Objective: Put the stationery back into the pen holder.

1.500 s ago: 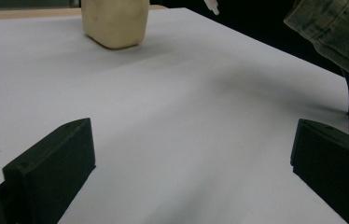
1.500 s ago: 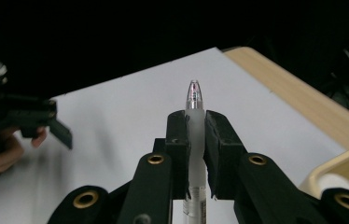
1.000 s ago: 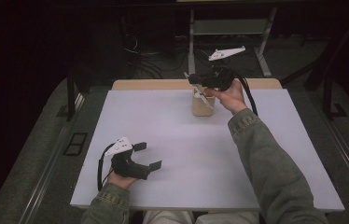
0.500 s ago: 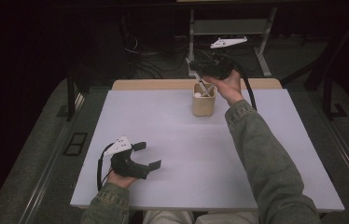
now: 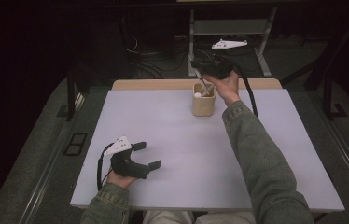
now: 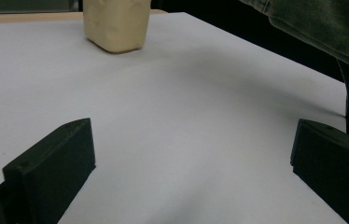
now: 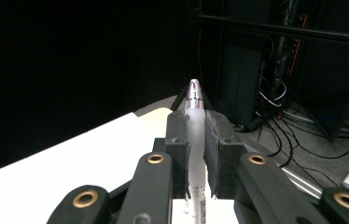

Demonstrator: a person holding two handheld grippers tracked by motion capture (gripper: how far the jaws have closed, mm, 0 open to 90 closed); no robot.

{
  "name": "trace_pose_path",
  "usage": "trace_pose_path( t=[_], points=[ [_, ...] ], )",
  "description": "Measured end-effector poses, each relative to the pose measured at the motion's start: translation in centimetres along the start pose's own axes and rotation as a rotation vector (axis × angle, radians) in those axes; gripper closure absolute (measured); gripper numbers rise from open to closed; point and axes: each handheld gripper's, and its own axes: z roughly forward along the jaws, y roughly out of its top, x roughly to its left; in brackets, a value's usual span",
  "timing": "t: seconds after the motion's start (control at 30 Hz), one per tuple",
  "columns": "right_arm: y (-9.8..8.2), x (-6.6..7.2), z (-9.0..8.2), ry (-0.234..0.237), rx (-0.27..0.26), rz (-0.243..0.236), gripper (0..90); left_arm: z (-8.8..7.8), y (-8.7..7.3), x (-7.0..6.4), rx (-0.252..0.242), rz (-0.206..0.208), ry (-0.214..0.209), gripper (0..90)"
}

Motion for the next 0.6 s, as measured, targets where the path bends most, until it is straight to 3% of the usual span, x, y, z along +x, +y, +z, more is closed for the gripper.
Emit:
trace_pose_path(
  t=[0.27, 0.6],
  points=[
    [-1.2, -1.0, 0.5, -0.026, -0.019, 0.004, 79.5, 0.0, 0.0, 0.1, 0.003, 0.004, -0.002, 0.0],
    [-3.7, -2.3, 0.5, -0.064, -0.016, 0.056, 79.5, 0.0, 0.0, 0.1, 0.001, 0.003, -0.003, 0.0]
  ],
)
